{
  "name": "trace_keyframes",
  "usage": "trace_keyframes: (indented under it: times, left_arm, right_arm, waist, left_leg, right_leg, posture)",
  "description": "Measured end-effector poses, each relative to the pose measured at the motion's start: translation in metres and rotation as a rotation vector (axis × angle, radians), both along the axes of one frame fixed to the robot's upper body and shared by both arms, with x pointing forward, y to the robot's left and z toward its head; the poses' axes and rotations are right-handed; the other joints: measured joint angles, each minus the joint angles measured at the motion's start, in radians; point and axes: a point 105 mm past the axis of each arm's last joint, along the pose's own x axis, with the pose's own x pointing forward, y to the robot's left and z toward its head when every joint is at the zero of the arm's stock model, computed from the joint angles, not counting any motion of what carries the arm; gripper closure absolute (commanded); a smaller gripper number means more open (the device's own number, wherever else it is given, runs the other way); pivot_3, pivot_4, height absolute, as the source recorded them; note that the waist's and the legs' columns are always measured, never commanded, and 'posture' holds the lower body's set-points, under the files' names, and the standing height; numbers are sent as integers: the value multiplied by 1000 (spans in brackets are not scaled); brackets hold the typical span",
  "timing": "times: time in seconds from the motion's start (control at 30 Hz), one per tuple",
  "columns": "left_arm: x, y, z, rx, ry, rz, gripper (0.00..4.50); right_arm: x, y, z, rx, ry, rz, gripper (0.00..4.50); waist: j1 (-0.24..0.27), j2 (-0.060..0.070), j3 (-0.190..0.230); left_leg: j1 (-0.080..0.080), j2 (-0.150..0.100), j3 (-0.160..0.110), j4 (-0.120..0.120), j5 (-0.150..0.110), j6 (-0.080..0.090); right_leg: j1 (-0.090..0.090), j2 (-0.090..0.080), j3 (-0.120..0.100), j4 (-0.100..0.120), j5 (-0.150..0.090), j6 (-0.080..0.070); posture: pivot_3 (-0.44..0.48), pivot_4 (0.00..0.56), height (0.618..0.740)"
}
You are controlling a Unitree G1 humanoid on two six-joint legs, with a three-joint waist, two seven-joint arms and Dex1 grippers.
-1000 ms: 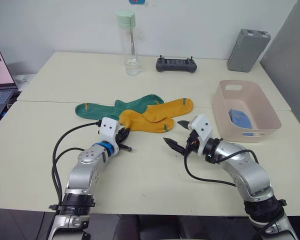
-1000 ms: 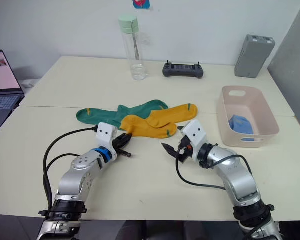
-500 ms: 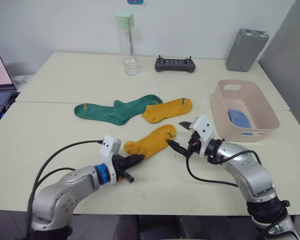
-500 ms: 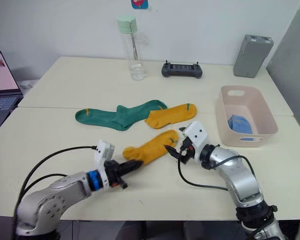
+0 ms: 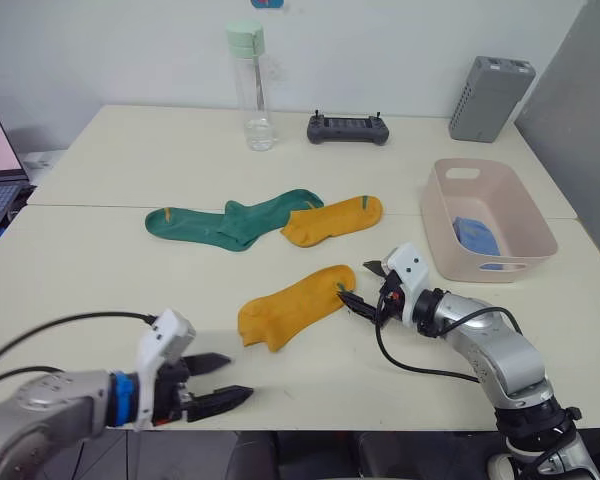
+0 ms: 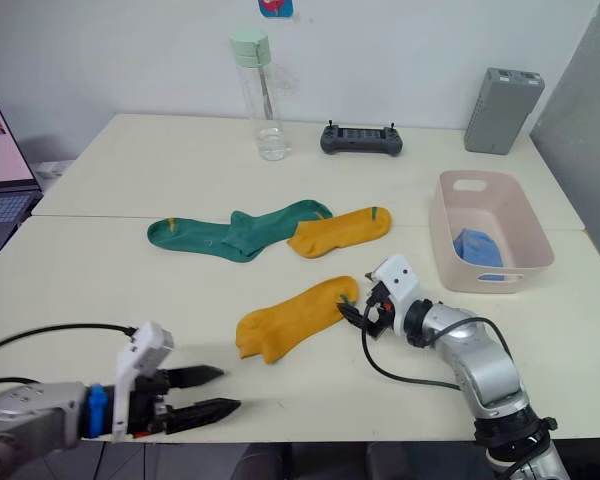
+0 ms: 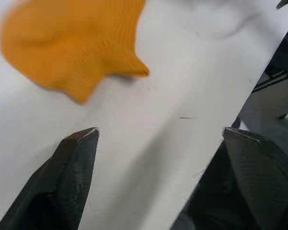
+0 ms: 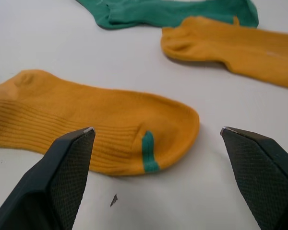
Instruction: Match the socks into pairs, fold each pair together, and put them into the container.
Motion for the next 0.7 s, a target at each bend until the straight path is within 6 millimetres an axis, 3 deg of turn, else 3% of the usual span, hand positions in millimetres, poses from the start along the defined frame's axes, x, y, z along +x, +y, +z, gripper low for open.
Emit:
trace_keyframes:
  times: [0.1, 0.17, 0.27, 0.3, 0.37, 0.47, 0.57, 0.7]
  left_arm:
    - [38, 11, 11, 77, -185, 17, 393]
    - [58, 9, 8, 119, -247, 1, 393]
    - [82, 3, -12, 178, -279, -28, 393]
    - [86, 0, -22, 189, -267, -47, 362]
    - [88, -3, -33, 205, -251, -73, 350]
    - [89, -1, -34, 241, -261, -118, 350]
    - [91, 1, -34, 230, -251, -130, 1042]
    - [88, 1, -34, 209, -219, -135, 2017]
  right_arm:
    - [5, 0, -7, 10, 57, -35, 0]
    - [7, 0, -9, 30, 90, -52, 0]
    - [13, 4, -10, 58, 127, -71, 0]
    - [14, 5, -12, 56, 141, -75, 182]
    - [16, 7, -14, 55, 146, -80, 587]
    - [17, 11, -15, 61, 156, -81, 1655]
    - [18, 18, -17, 63, 170, -65, 2885]
    - [23, 24, -15, 71, 173, -52, 4156]
  waist:
    - [1, -1, 0]
    - [0, -1, 0]
    - [-3, -1, 0]
    - [-4, -1, 0]
    - [-9, -1, 0]
    - [-8, -1, -1]
    - [-9, -1, -1]
    - [-9, -1, -1]
  left_leg:
    - [0, 0, 1, 0, 0, 0]
    - [0, 0, 3, 0, 0, 0]
    - [-2, 0, 4, -1, 0, 0]
    - [-4, 0, 3, -2, 0, 0]
    - [-5, 2, 2, -2, 0, 0]
    - [-4, 3, 0, -4, 0, 0]
    - [-4, 3, 0, -4, 0, 0]
    - [-4, 3, 1, -2, 0, 0]
  right_leg:
    - [-1, 0, 1, -1, 0, 1]
    - [-1, -1, 2, -1, 1, 0]
    - [0, 0, 2, 0, 5, 2]
    - [0, 1, 2, 0, 5, 3]
    - [-1, 3, 1, 1, 5, 2]
    - [-1, 5, 0, 2, 4, 1]
    - [-1, 5, 0, 2, 4, 2]
    - [0, 5, 1, 2, 5, 3]
  posture:
    - [0, 150, 740]
    - [0, 150, 740]
    - [0, 150, 740]
    - [0, 150, 740]
    - [0, 150, 740]
    - [0, 150, 740]
    - [0, 150, 740]
    - [0, 150, 740]
